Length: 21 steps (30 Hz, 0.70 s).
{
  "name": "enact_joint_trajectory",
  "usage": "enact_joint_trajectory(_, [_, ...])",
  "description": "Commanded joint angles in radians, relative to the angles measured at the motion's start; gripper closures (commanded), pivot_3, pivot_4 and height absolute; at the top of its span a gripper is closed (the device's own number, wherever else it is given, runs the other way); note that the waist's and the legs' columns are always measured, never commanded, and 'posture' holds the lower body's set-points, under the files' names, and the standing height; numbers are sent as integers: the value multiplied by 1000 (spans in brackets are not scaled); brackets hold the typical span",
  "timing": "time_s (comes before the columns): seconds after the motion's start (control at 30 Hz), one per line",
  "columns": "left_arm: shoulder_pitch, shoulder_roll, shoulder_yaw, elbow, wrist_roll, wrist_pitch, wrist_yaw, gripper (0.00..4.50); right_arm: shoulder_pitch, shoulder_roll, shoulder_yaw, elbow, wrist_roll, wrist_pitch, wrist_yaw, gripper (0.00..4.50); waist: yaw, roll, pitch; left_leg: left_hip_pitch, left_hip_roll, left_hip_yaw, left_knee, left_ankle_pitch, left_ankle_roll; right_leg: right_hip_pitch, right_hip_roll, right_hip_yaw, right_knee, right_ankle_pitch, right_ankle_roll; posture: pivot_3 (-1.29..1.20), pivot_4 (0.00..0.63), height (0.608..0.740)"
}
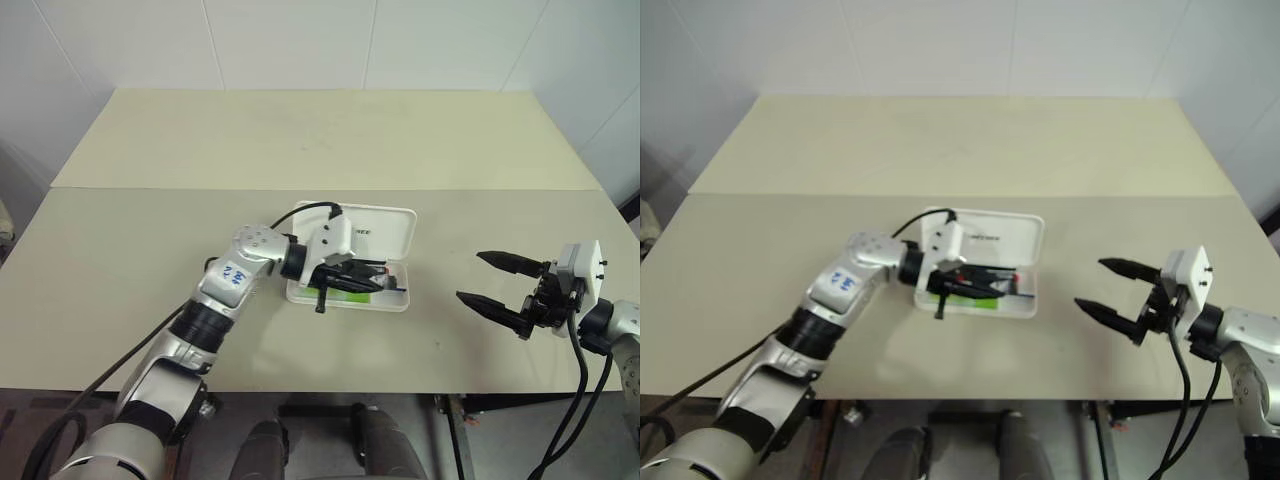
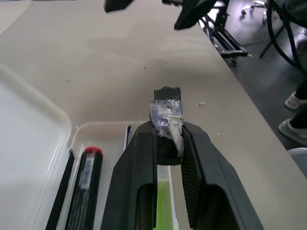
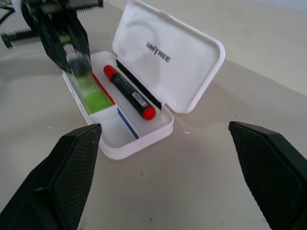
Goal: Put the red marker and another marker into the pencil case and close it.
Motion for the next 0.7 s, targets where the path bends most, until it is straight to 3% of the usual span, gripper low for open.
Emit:
enact_joint_trajectory(0.03, [-56,-42,-14,81,38,-61,-15,4132,33,2,-50,-82,35,16,-37,0,1,0,0,0,0,0,0,0,0,0,0,0,0,0,0,0,150,740])
enact_joint_trajectory(0.53, [-143,-149,-31,353,177,-237,-22,4132,130,8,-105,-202,72,44,-125,0,1,-1,1,-1,-1,2,0,-1,1,0,1,4,-2,1,4,0,150,740])
enact_joint_trajectory(0.7, [-151,-152,-30,385,212,-283,-15,2469,126,8,-103,-200,74,41,-130,0,1,-1,1,-1,-1,2,0,-1,1,0,1,5,-3,1,4,0,150,740])
